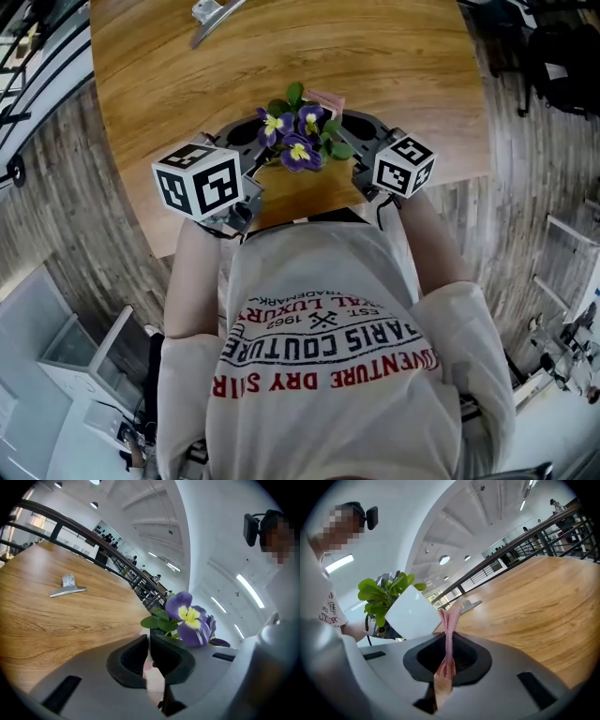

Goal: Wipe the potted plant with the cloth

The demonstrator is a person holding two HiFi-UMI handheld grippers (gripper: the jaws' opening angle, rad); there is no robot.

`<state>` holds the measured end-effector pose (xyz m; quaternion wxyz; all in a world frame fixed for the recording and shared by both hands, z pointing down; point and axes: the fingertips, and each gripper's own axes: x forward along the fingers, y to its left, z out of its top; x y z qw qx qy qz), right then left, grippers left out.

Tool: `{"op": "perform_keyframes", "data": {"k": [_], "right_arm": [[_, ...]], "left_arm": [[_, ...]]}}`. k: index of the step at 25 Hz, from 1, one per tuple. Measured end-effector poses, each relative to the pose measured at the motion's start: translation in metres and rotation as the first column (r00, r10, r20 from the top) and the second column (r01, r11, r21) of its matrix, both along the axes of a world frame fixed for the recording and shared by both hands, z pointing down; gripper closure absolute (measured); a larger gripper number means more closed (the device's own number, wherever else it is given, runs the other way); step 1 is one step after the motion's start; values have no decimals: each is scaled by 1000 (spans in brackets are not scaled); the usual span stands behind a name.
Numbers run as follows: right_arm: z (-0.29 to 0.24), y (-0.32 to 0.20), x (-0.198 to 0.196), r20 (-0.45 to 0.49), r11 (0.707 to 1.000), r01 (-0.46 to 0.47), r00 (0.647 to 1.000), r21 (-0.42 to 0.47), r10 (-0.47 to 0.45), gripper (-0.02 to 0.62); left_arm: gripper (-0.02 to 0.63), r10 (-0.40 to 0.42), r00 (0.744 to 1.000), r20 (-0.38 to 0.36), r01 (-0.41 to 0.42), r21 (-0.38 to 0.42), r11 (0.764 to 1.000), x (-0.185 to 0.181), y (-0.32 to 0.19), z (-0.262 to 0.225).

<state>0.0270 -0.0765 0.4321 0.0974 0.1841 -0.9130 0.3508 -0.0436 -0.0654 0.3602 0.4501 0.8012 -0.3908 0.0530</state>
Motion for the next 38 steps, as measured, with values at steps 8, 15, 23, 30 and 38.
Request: {"op": "perform_keyframes", "data": {"k": [8, 15, 23, 30, 38], "right_arm": [[-5, 14, -18, 14, 995, 86, 996, 47, -87, 551], [-1, 26, -19, 2, 988, 145, 989, 50, -146, 551], [-2, 27, -7, 11, 991, 137, 991, 8, -137, 551], [-12, 3, 10, -30, 998, 46, 999, 42, -45, 551], [-20, -25, 20, -77, 995, -23, 997, 100, 31, 552]], "left_arm": [[580, -17, 999, 50, 16, 10, 1000, -16, -3, -3], [580, -42, 996, 72, 42, 10, 999, -24, -9, 2], [580, -101, 992, 76, 101, 8, 995, -41, -16, 10], [580, -153, 986, 72, 153, 12, 988, -59, -19, 11], [578, -184, 973, 137, 191, -35, 981, -51, -9, 46]]}}
